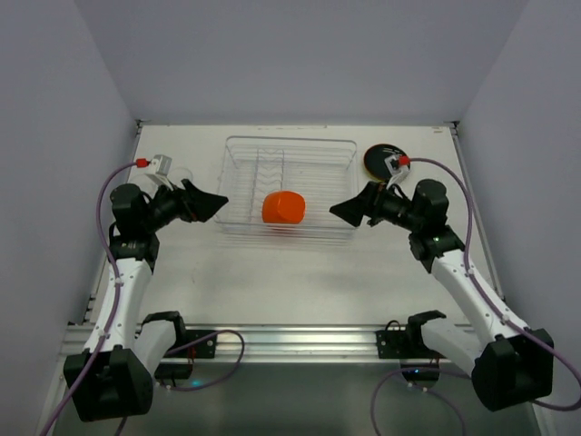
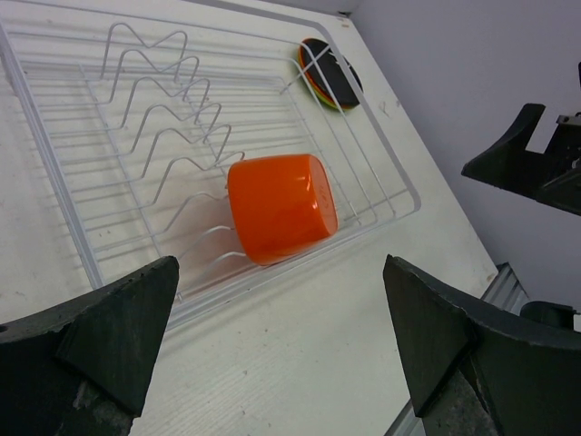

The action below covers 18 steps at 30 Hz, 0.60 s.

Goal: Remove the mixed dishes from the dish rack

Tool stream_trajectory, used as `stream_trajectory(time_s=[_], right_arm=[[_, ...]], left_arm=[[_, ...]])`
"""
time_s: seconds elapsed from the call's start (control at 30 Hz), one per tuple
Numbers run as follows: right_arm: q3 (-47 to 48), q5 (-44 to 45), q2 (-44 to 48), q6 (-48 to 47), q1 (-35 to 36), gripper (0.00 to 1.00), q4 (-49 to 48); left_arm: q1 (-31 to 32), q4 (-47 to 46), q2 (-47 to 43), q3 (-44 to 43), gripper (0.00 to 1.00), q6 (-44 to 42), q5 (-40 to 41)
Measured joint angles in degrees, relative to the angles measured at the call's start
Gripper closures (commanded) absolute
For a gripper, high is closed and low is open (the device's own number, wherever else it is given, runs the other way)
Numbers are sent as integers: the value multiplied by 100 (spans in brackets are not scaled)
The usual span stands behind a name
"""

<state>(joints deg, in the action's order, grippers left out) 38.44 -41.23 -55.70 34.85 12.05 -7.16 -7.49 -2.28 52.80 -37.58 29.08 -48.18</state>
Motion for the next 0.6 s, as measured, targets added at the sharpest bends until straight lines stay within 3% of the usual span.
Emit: stream_trajectory(time_s=[0.43, 0.6], right_arm=[[1261, 389, -2203, 144, 1429, 1, -15], [1670, 601, -2702, 208, 1646, 1, -20]], left_arm=[[0, -4, -28, 0, 0, 35, -28], [0, -4, -116, 0, 0, 35, -42]])
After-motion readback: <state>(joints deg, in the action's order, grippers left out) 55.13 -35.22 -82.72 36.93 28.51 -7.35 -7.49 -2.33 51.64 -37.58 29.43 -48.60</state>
